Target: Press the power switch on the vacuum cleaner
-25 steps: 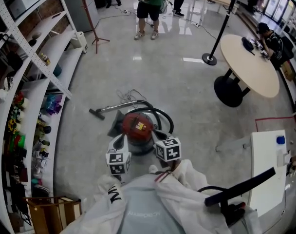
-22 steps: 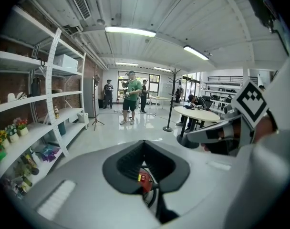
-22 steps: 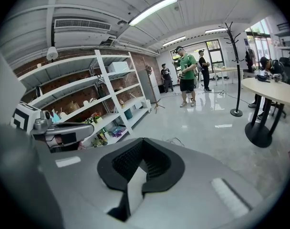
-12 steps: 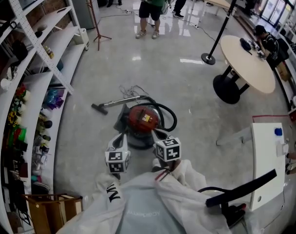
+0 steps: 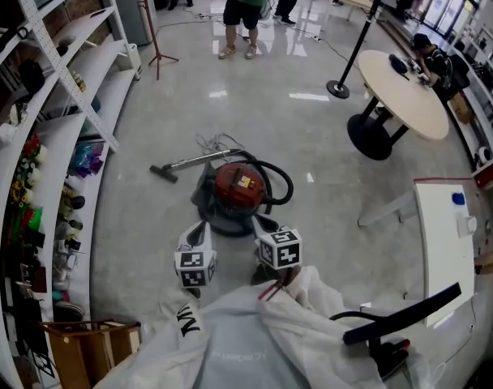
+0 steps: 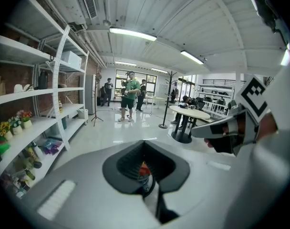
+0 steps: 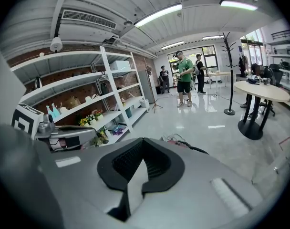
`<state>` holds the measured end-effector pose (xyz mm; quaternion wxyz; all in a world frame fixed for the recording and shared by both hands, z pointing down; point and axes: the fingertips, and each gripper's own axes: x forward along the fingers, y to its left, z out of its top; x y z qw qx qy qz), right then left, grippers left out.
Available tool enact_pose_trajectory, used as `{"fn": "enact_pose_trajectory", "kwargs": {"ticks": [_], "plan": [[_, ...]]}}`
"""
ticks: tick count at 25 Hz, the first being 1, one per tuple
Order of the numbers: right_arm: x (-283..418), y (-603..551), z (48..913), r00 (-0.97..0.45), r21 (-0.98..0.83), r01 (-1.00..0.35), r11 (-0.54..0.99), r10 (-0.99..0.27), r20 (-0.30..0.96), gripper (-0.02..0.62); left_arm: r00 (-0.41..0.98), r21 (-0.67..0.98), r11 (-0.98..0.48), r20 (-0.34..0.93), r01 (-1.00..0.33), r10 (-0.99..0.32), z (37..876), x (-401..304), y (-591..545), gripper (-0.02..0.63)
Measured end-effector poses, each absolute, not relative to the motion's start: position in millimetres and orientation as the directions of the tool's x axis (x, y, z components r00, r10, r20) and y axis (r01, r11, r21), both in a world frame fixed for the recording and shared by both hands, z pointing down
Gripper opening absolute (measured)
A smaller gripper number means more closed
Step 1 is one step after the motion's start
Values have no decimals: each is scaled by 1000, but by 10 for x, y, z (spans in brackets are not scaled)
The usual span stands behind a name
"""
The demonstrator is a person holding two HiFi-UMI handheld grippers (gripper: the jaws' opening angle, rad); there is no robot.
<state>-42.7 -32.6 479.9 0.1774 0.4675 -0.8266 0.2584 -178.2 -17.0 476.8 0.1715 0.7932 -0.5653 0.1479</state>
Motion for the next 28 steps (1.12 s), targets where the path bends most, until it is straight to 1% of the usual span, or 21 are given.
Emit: {"fn": "enact_pose_trajectory", "kwargs": {"ticks": [6,13,20,28], "plan": [[-510,4,4798,-483,-250,-874,416,-694,534,0,319,106,-303,425,-947,-847,4832,-1947,130,0],[-438,337,4753,-440,-222,-897,383,-718,540,0,350,127,-327,407,-937,-844,4789,-1942,376,0],[-337,576,4711,-416,-199,-907,371,-723,551,0,374,135,-350,405,-927,-834,4799,-1808,556,0],[-303,818,4741,-433,-210,-900,383,-715,549,0,393,130,-376,432,-918,-812,4869,-1577,832,0]]}}
